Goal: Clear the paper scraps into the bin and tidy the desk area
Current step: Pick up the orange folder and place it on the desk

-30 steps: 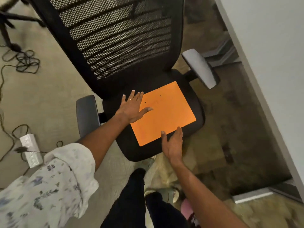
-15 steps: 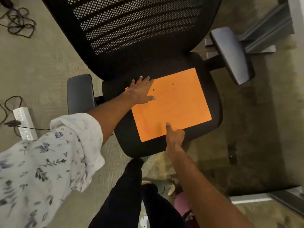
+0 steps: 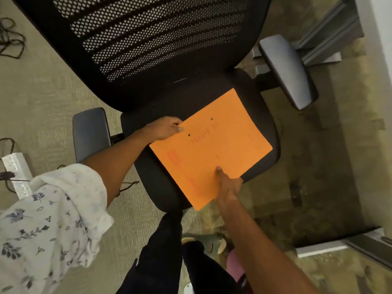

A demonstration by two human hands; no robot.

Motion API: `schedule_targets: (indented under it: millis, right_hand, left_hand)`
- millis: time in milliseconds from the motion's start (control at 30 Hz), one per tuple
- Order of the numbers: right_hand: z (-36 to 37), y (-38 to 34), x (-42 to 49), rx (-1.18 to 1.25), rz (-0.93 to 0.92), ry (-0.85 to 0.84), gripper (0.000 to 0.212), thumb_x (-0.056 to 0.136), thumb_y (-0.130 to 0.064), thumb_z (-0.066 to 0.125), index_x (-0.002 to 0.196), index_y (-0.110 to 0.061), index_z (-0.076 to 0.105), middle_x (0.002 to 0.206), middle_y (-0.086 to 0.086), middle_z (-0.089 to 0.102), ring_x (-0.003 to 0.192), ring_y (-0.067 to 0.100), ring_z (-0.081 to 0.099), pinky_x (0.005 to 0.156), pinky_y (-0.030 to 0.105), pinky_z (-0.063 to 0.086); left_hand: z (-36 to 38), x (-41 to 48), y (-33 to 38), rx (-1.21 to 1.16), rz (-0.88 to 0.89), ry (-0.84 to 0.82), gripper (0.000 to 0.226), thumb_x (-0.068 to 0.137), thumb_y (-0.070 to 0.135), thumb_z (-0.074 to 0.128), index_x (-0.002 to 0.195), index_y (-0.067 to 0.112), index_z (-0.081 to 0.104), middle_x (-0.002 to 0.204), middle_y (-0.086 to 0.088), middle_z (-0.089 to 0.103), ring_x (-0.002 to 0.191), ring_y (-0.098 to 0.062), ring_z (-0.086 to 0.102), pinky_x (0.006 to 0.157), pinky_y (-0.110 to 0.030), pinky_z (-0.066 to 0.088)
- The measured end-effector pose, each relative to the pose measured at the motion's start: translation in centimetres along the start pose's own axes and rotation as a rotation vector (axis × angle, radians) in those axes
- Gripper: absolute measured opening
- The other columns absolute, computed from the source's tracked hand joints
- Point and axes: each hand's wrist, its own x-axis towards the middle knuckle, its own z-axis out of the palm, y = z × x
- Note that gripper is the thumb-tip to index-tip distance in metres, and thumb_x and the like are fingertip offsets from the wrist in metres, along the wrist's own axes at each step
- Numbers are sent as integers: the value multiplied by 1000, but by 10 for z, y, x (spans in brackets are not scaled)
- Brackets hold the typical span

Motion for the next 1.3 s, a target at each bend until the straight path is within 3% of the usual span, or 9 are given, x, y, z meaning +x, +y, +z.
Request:
schedule_targets:
  millis: [133,233,433,600,767,867,1000,1200,1300]
  right_hand:
    - [-25,-1,-15,67,-119,-52,54,81,-27,82,125,-17,52,119,3,63,106,27,62,95,51,53]
    - [-55,-6,-41,49,-182,-66,50,90,-12,72,132,-4,47,120,7,58,108,24,58,88,33,46]
    - [-128,-8,-95,1,-277,55,64,93,-10,65,148,-5,31,131,17,56,121,34,57,83,26,39]
    - [-185,-4,-117,79,-333,239,85,75,-49,75,147,-27,34,138,8,55,123,32,53,101,46,43]
    - [-255,-26,-143,242,-421,362,106,55,-78,57,147,-29,38,131,-6,55,118,25,57,94,38,45]
    - [-299,-35,-153,317,-464,392,96,66,-64,64,149,-24,39,141,2,55,124,26,54,98,37,42]
    - [-353,-59,-162,414,-441,405,73,90,-5,64,153,-23,32,144,11,52,129,29,50,106,36,39]
    - [-425,-89,-158,482,-525,401,72,96,-3,51,157,-26,20,144,4,51,117,21,54,103,39,46]
    - [-462,-105,-146,475,-573,381,69,93,-2,50,154,-25,25,128,-6,54,109,15,54,101,40,49]
  left_hand:
    - [-7,-26,13,-218,-45,-178,31,101,34,56,131,24,60,123,-2,69,114,-21,65,97,-47,52]
    - [-11,-49,19,-234,-60,-266,27,99,29,61,125,24,62,119,-1,72,112,-19,67,89,-39,55]
    - [-9,-90,72,-144,9,-312,33,88,24,76,120,22,69,108,0,78,102,-17,73,91,-42,60]
    - [8,-126,132,-191,143,-258,42,82,18,80,122,26,68,111,-4,76,100,-18,74,79,-39,62]
    - [27,-159,214,-200,312,-204,42,77,25,82,117,36,72,112,8,76,106,-11,70,78,-31,58]
    - [53,-176,260,-121,419,-188,36,81,21,80,112,37,71,107,11,76,106,-7,69,78,-23,54]
    - [86,-195,318,0,568,-126,37,85,19,78,112,41,63,100,25,69,105,-6,66,74,-15,48]
    - [134,-213,399,92,744,72,61,86,33,76,142,19,55,134,-3,64,114,-18,63,97,-40,51]
    - [157,-226,446,95,802,155,56,88,23,75,140,12,57,133,-7,65,107,-17,61,89,-35,49]
